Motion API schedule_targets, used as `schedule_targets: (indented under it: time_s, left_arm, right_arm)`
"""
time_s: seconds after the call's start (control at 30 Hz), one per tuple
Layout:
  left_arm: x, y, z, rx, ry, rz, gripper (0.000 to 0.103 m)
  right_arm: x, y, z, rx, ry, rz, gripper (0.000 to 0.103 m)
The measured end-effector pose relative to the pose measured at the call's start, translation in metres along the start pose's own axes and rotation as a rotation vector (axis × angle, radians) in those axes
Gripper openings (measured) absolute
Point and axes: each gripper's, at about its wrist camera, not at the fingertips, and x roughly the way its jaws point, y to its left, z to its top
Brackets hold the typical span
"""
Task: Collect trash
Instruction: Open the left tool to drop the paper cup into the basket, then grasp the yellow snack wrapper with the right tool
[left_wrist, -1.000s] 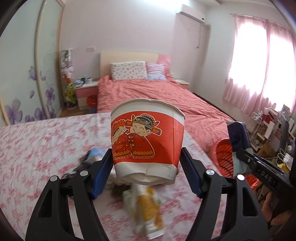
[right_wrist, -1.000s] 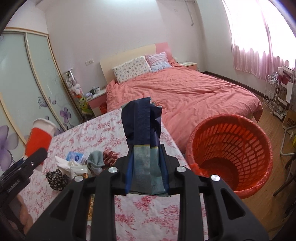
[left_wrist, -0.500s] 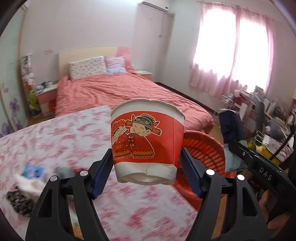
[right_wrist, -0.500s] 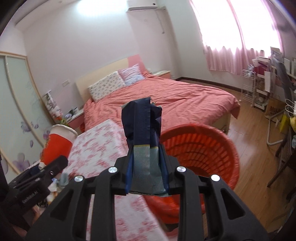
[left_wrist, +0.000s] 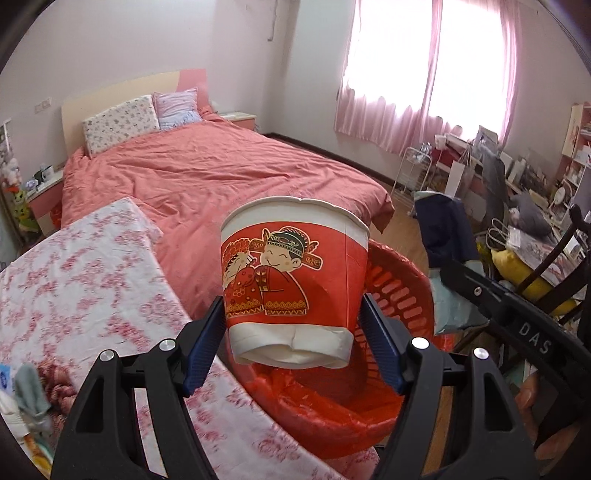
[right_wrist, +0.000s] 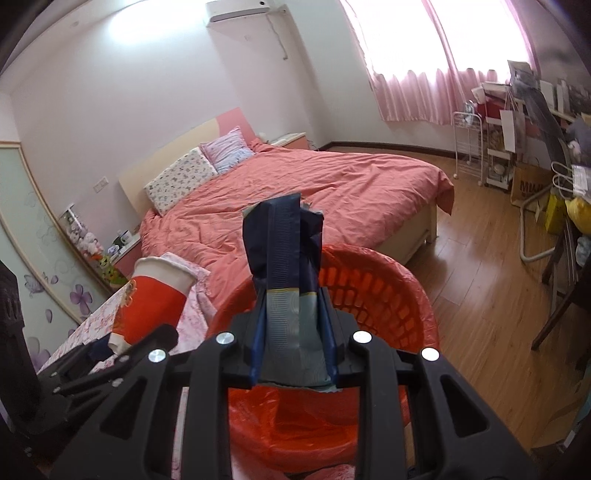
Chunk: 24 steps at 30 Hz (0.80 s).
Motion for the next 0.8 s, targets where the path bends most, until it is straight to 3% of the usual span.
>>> schedule_targets:
  time_s: [0.2,0.27,0.47,0.8]
  left_arm:
    - [0.022,-0.005,0.003,-0.013,0.058,0.035,0.074]
    - [0.024,-0.002,0.002,-0.022,0.074,0.047,0.080]
    - [0.022,0.000,-0.002,-0.032,0.096,0.081,0.083]
    - [-0.037,0.026,-0.020,-0.035,0.049,0.166,0.084]
  right_arm:
    - [0.018,-0.014,0.006,0.042,0.020,0.004,0.039]
    - [0.023,-0.018,0.006,0.061,0.033,0.003,0.045]
    - [0.020,-0.021,-0.002,0.072,0.038,-0.031,0.049]
    - [-0.013,0.010,-0.013,-0.045,0.011,-0.075,0.059]
